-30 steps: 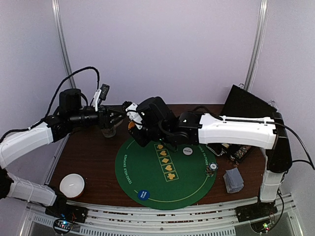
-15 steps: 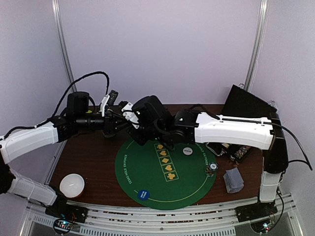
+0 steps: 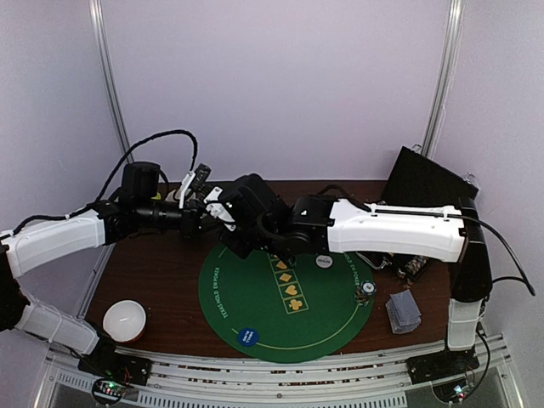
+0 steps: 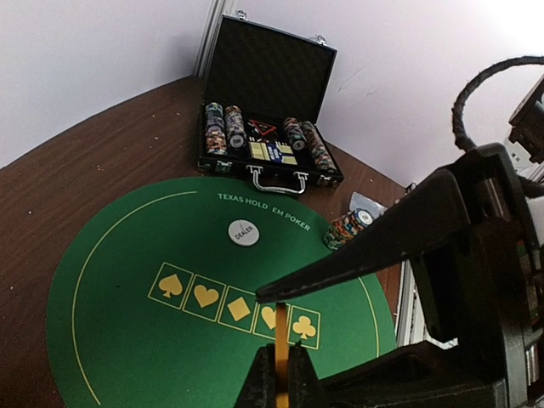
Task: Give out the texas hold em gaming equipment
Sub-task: Pass from the right arm to the left, then place the big blind button on the poker table mat.
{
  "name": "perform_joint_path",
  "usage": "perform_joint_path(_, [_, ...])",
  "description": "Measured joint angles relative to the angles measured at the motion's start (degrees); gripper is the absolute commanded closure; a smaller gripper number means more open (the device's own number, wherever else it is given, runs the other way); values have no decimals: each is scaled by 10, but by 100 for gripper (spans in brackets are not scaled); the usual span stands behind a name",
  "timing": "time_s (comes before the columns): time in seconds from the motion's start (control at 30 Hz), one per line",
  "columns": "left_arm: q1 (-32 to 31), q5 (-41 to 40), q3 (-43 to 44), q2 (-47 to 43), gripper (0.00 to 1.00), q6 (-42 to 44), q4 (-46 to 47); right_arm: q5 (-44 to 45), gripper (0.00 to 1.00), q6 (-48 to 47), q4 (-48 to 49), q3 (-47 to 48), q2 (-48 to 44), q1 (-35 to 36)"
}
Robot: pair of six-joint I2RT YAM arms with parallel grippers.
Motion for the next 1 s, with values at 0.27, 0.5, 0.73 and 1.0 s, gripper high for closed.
perform_joint_path(0.27, [28,-82,-19,2,100,-65,19,19,18,17,-3,-50,-26,-5])
perform_joint_path(0.5, [61,-131,-163,42,100,-152,116,-62,12,99,-38,-167,-137,-79])
perform_joint_path(0.73, [60,-141,-201,126,100,-220,200,-123,12,172,-35,-249,-210,-142])
perform_joint_path(1.0, [60,-161,-201,219,93,-300,304,-143,11,188,-33,-260,-212,-141])
